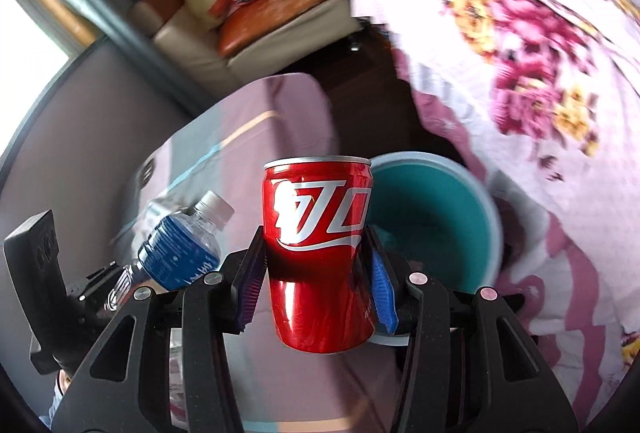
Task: Collect trash
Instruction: 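Carry the bottle and red can over the teal bin and release both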
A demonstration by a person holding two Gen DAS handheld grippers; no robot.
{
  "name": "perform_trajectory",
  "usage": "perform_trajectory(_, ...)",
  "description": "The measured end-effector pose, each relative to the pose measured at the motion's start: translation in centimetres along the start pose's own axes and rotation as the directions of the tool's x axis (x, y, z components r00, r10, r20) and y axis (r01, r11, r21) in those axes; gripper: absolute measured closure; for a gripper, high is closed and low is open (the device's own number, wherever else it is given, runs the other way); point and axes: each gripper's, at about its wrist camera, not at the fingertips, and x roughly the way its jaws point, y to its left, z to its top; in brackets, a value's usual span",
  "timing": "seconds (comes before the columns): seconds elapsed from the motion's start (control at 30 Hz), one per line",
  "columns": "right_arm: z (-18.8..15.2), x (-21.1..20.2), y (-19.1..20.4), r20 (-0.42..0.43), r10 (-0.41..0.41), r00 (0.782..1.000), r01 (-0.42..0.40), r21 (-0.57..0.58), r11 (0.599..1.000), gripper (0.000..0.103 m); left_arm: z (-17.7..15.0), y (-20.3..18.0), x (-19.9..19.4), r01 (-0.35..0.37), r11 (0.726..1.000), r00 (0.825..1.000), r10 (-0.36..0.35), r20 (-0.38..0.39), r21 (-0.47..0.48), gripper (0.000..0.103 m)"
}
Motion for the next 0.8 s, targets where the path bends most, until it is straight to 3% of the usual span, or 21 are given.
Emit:
perform_trajectory(0.3, -0.3, -0.2, -5.9, 0.014, -0.042, 0.999, 0.041, 0.088, 0.995, 0.058, 1.3, -5.3, 5.6, 0.037, 0.996, 0.994, -0.028, -0.101, 0.083, 0.034)
perform_trajectory(0.7, -0.3, 1.1, -8.1, -0.012, -0.046, 0.999, 0.047, 0.116, 0.992, 0.058, 1.7, -7.4, 8.3, 0.041, 0.992, 0.989, -0.024, -0.144, 0.115, 0.033)
perform_trajectory(0.8, -0.3, 1.4, -8.0, -0.019, -0.046, 0.999, 0.048, 0.113, 0.992, 0.058, 1.9, -7.4, 8.2, 0.045, 0.993, 0.99, -0.029, -0.138, 0.108, 0.019)
